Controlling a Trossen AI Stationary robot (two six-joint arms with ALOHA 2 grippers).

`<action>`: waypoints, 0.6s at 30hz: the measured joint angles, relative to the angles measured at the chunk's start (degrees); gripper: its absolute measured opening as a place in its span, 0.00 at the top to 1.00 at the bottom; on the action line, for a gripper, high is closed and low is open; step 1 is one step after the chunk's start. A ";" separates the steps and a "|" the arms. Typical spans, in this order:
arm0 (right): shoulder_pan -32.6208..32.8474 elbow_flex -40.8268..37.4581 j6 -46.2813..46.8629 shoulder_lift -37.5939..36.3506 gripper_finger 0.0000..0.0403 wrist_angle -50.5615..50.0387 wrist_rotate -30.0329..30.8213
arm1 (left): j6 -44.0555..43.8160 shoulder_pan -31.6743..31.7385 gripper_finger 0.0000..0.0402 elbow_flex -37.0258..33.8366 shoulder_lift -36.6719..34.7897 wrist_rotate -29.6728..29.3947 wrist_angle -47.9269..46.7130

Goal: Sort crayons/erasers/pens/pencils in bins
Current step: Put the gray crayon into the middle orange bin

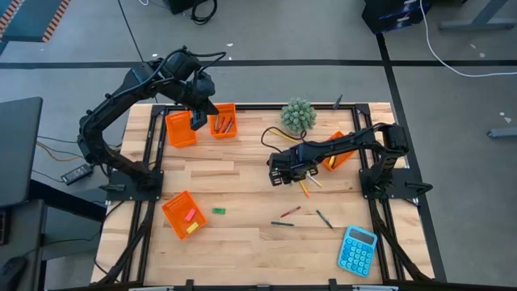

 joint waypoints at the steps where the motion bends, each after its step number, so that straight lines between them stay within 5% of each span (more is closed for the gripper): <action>1: 0.00 0.06 0.38 0.00 0.75 0.57 -0.52 | 0.02 0.00 0.96 0.00 0.00 0.00 0.00; 18: -0.18 15.54 -0.41 -0.05 0.75 2.25 1.18 | 2.57 0.04 0.96 0.01 0.00 -0.44 0.13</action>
